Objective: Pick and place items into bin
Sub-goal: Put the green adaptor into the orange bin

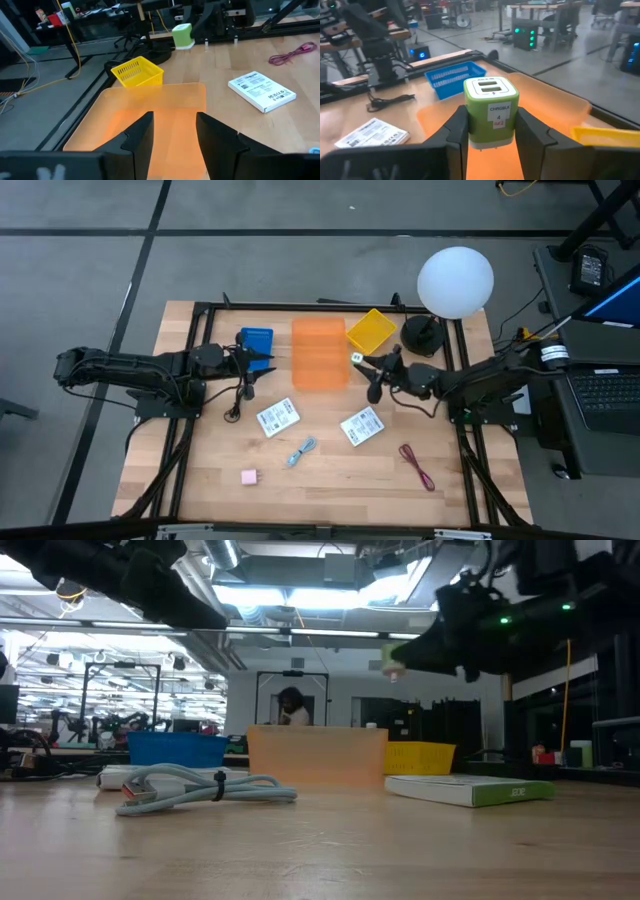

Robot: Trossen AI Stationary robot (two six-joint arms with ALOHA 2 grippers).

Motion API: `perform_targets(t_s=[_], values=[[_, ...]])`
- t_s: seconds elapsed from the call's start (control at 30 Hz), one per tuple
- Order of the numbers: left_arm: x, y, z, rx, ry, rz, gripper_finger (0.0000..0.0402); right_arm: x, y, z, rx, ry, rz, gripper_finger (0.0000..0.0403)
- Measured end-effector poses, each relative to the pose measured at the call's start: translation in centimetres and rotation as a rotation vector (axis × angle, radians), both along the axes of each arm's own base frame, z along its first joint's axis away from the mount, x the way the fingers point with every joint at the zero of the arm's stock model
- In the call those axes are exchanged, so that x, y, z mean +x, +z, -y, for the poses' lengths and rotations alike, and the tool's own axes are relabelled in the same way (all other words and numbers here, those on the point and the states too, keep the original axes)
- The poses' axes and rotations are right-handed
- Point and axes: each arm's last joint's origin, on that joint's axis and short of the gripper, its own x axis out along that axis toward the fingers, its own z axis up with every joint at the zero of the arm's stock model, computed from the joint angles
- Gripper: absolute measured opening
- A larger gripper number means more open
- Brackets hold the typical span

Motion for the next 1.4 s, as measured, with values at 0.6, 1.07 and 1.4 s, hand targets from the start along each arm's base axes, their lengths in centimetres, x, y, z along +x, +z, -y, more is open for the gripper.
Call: perform_targets(t_s=[0.6, 1.07, 1.4], values=[[0.0, 0.0, 0.0, -0.002, 0.003, 0.000, 0.0143, 9.8, -2.8, 4.3, -0.037, 0.005, -0.219, 0.0107], [-0.1, -0.3, 0.0, -0.050, 0.017, -0.016, 0.0143, 12.3, -3.2, 6.2, -0.036, -0.036, -0.283, 0.0126], [-0.1, -0.5, 0.0, -0.093, 0.018, -0.023, 0.0143, 11.9, -3.3, 7.7, 0.059, -0.101, -0.235, 0.0140]])
